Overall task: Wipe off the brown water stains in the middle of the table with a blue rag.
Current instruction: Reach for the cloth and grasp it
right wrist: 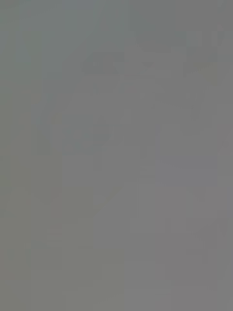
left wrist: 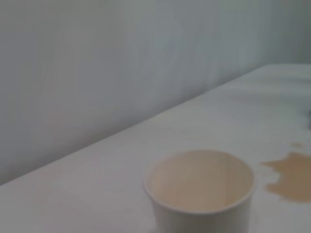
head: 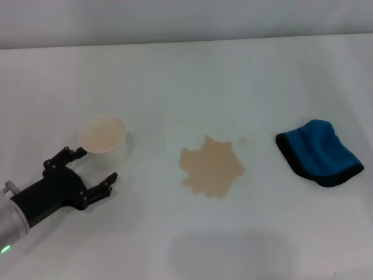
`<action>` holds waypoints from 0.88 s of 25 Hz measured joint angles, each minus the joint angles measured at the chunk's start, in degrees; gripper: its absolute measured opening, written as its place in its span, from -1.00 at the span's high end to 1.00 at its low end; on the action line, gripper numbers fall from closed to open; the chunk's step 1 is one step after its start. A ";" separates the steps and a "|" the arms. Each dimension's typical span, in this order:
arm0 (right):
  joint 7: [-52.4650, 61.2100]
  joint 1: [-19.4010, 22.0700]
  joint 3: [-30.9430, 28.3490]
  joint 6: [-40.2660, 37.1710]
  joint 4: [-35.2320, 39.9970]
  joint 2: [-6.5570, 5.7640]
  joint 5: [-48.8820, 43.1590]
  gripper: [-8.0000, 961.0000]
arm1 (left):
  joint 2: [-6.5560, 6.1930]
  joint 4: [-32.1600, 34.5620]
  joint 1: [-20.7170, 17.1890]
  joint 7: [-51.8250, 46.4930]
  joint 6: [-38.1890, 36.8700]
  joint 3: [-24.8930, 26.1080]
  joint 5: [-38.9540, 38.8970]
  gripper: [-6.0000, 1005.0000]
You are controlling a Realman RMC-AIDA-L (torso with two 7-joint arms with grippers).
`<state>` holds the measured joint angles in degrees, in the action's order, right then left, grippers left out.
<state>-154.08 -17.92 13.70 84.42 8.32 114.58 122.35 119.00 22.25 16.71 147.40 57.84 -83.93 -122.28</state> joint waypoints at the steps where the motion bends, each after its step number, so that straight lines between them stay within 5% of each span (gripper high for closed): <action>1: -0.01 0.00 0.10 -0.13 0.16 0.01 -0.05 -0.81 | -0.03 -0.02 -0.48 0.00 0.63 0.07 -0.12 -0.75; 12: 10.62 -0.27 1.80 -8.30 4.03 0.14 -0.33 -0.81 | -0.10 -2.98 -8.35 0.36 9.44 11.75 -7.62 -0.75; 19: 38.26 2.86 12.91 -24.35 22.26 -0.18 -6.64 -0.81 | -0.03 -4.75 -10.08 1.96 10.87 23.52 -9.24 -0.75; 22: 51.04 3.59 15.14 -28.46 31.28 -0.35 -14.74 -0.75 | -0.03 -4.78 -10.08 1.97 10.77 23.98 -9.76 -0.75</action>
<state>-103.04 -14.33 28.84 55.95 39.60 114.24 107.61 118.96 17.47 6.64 149.37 68.61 -59.95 -132.05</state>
